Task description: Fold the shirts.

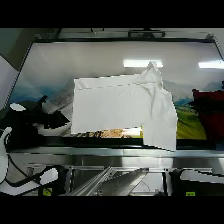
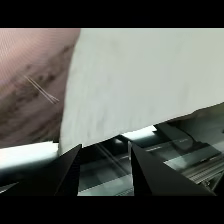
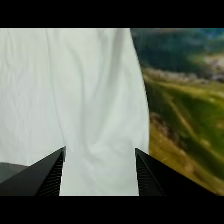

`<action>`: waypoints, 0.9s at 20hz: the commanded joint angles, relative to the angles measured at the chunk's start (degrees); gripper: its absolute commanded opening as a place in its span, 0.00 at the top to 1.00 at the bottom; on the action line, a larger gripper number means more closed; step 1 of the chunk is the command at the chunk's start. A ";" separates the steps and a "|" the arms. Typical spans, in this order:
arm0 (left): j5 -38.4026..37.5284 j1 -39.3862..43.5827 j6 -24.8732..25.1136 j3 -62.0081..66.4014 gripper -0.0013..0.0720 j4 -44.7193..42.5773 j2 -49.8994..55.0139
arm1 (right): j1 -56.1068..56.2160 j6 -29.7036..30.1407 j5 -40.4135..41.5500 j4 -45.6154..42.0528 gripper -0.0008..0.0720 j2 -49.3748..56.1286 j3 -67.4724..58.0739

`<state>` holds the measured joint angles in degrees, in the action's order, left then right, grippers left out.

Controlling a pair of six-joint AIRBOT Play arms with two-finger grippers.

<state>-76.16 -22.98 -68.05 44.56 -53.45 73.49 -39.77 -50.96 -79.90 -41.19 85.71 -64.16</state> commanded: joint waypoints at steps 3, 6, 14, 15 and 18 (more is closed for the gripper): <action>-1.55 -0.22 0.44 0.59 0.52 -1.25 7.89 | -0.02 0.20 0.00 0.02 0.30 0.04 0.02; -1.42 0.11 -0.15 0.59 0.53 -3.85 12.94 | -0.02 0.17 -0.07 0.02 0.30 0.04 0.02; -0.37 3.06 1.99 0.68 0.53 3.96 16.85 | -0.02 0.15 -0.11 0.02 0.30 0.04 0.02; -0.07 4.61 2.86 0.68 0.53 5.90 16.85 | -0.02 0.15 -0.11 0.00 0.30 0.04 0.02; 3.87 8.87 3.48 0.72 0.98 8.46 16.85 | 0.00 0.33 -0.55 -0.13 0.30 0.68 0.02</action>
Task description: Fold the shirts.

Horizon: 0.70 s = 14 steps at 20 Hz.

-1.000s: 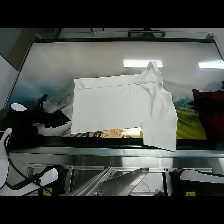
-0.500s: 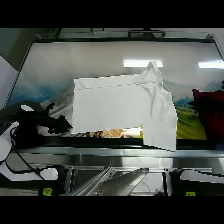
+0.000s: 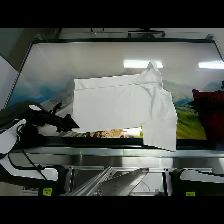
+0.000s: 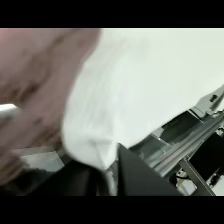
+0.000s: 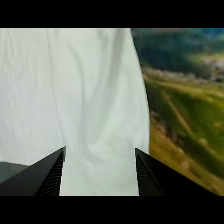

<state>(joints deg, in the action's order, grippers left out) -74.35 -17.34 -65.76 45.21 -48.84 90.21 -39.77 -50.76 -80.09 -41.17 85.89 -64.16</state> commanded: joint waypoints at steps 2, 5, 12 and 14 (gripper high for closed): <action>3.08 3.98 1.20 0.66 0.96 3.67 0.13 | 0.11 0.42 -0.94 -0.74 0.30 1.99 0.04; 1.38 3.98 1.09 3.43 0.96 3.45 0.13 | 1.79 1.29 -0.81 -1.73 0.30 5.68 0.02; 2.84 4.02 1.22 7.89 0.96 3.41 0.17 | 7.72 1.49 4.31 -5.77 0.30 14.01 0.00; 4.09 3.98 2.25 7.89 0.96 3.37 0.20 | 8.85 1.51 4.94 -6.19 0.30 15.08 0.00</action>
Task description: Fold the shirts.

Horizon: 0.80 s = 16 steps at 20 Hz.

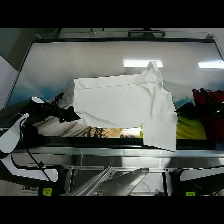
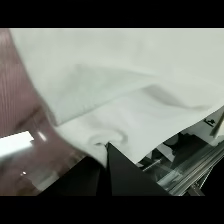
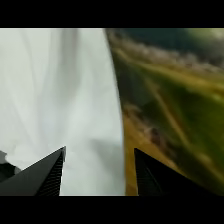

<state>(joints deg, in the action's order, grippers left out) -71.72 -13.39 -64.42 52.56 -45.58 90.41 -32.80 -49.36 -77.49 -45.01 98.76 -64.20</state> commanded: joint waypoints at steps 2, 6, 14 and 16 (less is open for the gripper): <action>0.87 0.02 2.23 0.55 0.95 0.13 -0.02 | 2.99 0.13 2.47 -2.36 0.30 2.64 0.00; 0.87 0.02 2.56 0.55 0.52 0.13 -0.02 | 6.01 1.64 -0.83 -2.38 0.69 2.67 -0.02; 0.52 0.02 4.63 0.55 0.97 7.17 -6.73 | 6.45 3.15 -2.29 12.13 0.96 -9.27 -0.52; -0.44 -0.59 6.51 0.55 0.97 10.36 -12.07 | 6.23 3.13 -3.85 14.67 0.96 -15.39 -1.68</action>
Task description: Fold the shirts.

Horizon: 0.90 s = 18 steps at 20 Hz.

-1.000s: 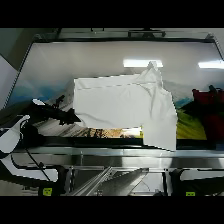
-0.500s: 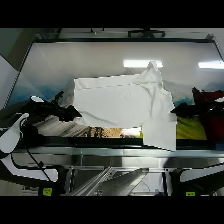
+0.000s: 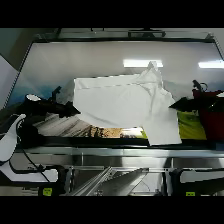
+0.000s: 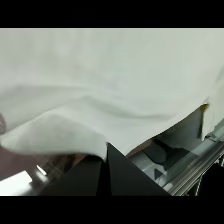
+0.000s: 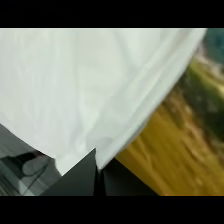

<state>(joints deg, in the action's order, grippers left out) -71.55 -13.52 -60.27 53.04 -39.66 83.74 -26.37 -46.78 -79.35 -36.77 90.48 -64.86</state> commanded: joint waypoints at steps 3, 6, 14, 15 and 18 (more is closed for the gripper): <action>-7.58 -4.31 14.03 0.35 0.97 31.58 -18.21 | -1.84 1.60 -3.93 16.02 0.96 -19.85 -5.35; -6.27 -13.42 16.63 8.90 0.97 56.48 -33.40 | -7.58 3.76 2.08 30.77 0.96 -34.97 -14.99; -2.60 -38.49 2.43 37.38 0.96 56.83 -39.12 | -19.56 3.98 29.24 22.64 0.96 -56.28 -27.96; -4.28 -34.95 0.42 38.58 0.96 51.49 -36.52 | -19.56 3.98 28.00 21.94 0.96 -55.60 -27.93; -8.37 -21.59 -0.98 39.23 0.96 36.98 -28.92 | -17.14 3.98 16.20 24.33 0.96 -48.26 -27.36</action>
<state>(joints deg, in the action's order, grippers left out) -77.06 -42.89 -58.02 89.86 9.13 49.60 -44.56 -42.78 -57.87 -12.43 38.74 -91.98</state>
